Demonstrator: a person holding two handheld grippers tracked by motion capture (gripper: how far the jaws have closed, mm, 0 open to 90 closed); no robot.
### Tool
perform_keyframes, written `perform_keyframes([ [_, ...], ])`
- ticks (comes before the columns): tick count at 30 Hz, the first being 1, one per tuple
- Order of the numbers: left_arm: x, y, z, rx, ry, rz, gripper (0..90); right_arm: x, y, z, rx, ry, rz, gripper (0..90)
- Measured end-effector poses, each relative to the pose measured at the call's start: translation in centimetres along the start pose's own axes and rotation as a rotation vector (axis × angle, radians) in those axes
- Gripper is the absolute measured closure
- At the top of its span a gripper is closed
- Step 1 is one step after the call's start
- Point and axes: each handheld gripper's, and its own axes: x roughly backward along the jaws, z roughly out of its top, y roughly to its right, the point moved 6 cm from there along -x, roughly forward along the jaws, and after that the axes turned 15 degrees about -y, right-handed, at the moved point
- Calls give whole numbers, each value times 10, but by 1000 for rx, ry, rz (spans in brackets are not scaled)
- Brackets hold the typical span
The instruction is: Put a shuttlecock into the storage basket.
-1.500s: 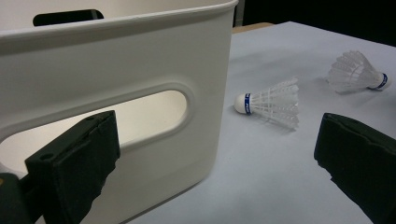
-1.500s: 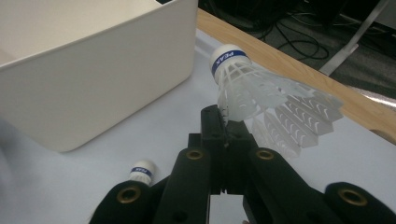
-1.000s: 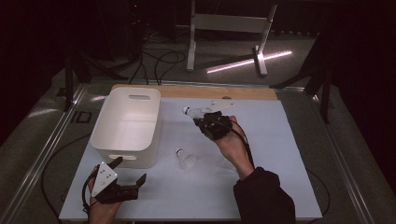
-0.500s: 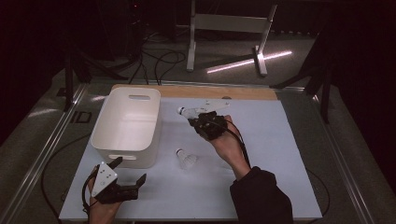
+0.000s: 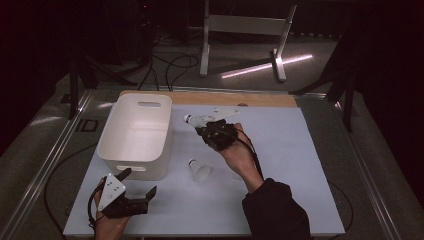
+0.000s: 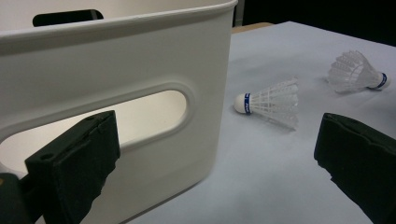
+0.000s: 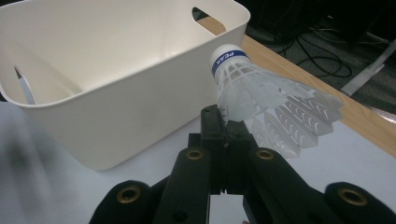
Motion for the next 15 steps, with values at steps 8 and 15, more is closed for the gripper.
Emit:
perform_keyframes([
  [8, 0, 0, 0, 0, 1, -1, 6, -2, -7, 6, 13, 4, 9, 899],
  [15, 0, 0, 0, 0, 1, -1, 6, -3, -14, 12, 20, 10, 21, 899],
])
